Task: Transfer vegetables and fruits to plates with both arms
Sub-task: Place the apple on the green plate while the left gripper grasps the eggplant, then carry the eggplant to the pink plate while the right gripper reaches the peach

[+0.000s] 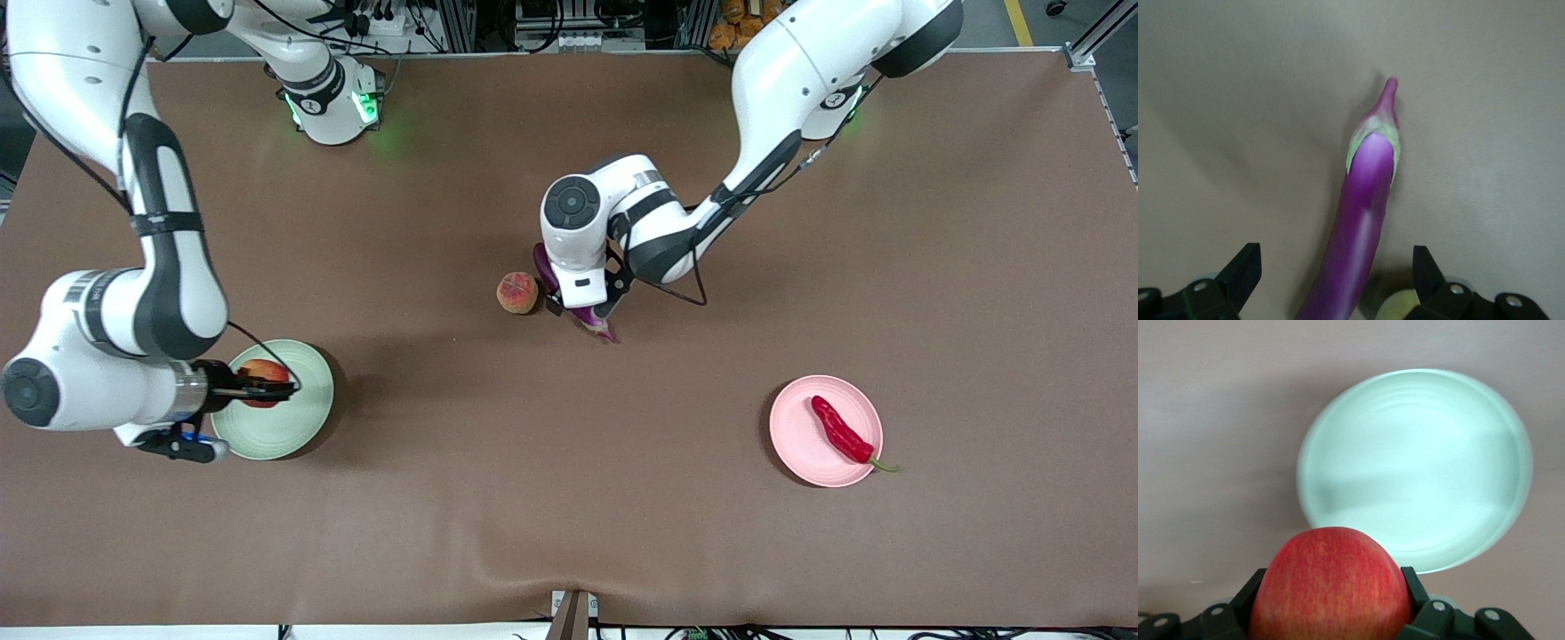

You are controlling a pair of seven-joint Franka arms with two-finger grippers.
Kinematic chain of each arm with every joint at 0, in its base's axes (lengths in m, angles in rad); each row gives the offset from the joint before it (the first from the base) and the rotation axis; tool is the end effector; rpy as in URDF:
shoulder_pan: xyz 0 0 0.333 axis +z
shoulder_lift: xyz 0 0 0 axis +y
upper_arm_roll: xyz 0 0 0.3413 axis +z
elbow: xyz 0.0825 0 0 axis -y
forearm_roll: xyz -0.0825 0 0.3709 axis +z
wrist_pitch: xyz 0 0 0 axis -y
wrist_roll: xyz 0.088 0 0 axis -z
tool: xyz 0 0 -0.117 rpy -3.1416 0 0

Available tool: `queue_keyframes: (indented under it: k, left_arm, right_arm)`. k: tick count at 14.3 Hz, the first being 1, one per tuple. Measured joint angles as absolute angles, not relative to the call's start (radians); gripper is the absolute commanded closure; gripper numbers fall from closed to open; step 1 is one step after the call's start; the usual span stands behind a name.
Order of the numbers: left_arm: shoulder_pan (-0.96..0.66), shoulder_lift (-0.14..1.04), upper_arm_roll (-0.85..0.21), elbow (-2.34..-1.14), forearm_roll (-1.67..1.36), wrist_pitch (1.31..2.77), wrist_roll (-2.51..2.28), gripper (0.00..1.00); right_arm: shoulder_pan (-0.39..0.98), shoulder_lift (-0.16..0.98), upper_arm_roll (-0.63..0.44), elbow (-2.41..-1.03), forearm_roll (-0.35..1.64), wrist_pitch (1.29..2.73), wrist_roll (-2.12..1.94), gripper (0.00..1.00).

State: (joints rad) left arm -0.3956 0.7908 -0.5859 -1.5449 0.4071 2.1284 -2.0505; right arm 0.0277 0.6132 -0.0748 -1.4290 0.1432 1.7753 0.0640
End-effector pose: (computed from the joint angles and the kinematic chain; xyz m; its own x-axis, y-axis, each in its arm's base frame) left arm 0.4620 -0.5270 0.2492 0.5669 0.8227 -0.0422 0.8184 -0.5683 -0.0846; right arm 0.6863 -0.0091 0.3348 0.9539 -0.1359 -0.2677 -0.1593 -0.9849 -0.0676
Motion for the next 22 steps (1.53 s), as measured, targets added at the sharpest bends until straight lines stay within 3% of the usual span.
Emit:
queue_keyframes:
  k: [3, 4, 5, 6, 7, 8, 9, 10, 11, 15, 19, 22]
  left_arm:
    - [-0.481, 0.823, -0.479, -1.547, 0.407, 2.216, -2.086, 0.0]
    - [-0.503, 0.832, -0.453, -1.547, 0.407, 2.238, -2.089, 0.06]
    - [-0.52, 0.84, -0.438, -1.547, 0.407, 2.252, -2.091, 0.24]
    - [-0.529, 0.848, -0.431, -1.548, 0.407, 2.256, -2.092, 0.56]
    - [-0.534, 0.853, -0.428, -1.549, 0.41, 2.256, -2.092, 0.99]
    - [-0.534, 0.855, -0.427, -1.551, 0.418, 2.256, -2.091, 1.0]
    - [-0.532, 0.855, -0.426, -1.552, 0.429, 2.26, -2.087, 1.0]
    - [-0.529, 0.854, -0.426, -1.55, 0.436, 2.264, -2.079, 1.0]
    - [-0.525, 0.852, -0.425, -1.55, 0.441, 2.265, -2.071, 1.0]
    - [-0.445, 0.806, -0.416, -1.545, 0.45, 2.206, -1.954, 1.0]
    - [-0.291, 0.674, -0.416, -1.541, 0.451, 2.085, -1.754, 1.0]
    - [-0.158, 0.604, -0.415, -1.542, 0.451, 2.064, -1.558, 1.0]
  right_arm:
    - [0.014, 0.615, -0.073, -1.454, 0.049, 1.816, 0.03, 1.0]
    - [0.014, 0.619, -0.073, -1.462, 0.028, 1.845, 0.009, 1.0]
    - [0.011, 0.63, -0.073, -1.466, 0.018, 1.874, -0.015, 0.99]
    - [0.006, 0.645, -0.074, -1.468, 0.014, 1.902, -0.035, 0.97]
    - [-0.002, 0.663, -0.074, -1.47, 0.013, 1.929, -0.057, 0.93]
    - [-0.01, 0.684, -0.074, -1.472, 0.013, 1.956, -0.08, 0.9]
    - [-0.02, 0.705, -0.074, -1.473, 0.013, 1.979, -0.1, 0.77]
    - [-0.029, 0.723, -0.074, -1.474, 0.013, 1.998, -0.114, 0.5]
    - [-0.035, 0.739, -0.074, -1.474, 0.013, 2.015, -0.123, 0.01]
    - [-0.033, 0.753, -0.066, -1.469, 0.013, 2.034, -0.128, 0.0]
    - [-0.019, 0.745, -0.051, -1.454, 0.013, 2.028, -0.128, 0.0]
    - [0.034, 0.725, -0.042, -1.446, 0.03, 1.952, -0.074, 0.0]
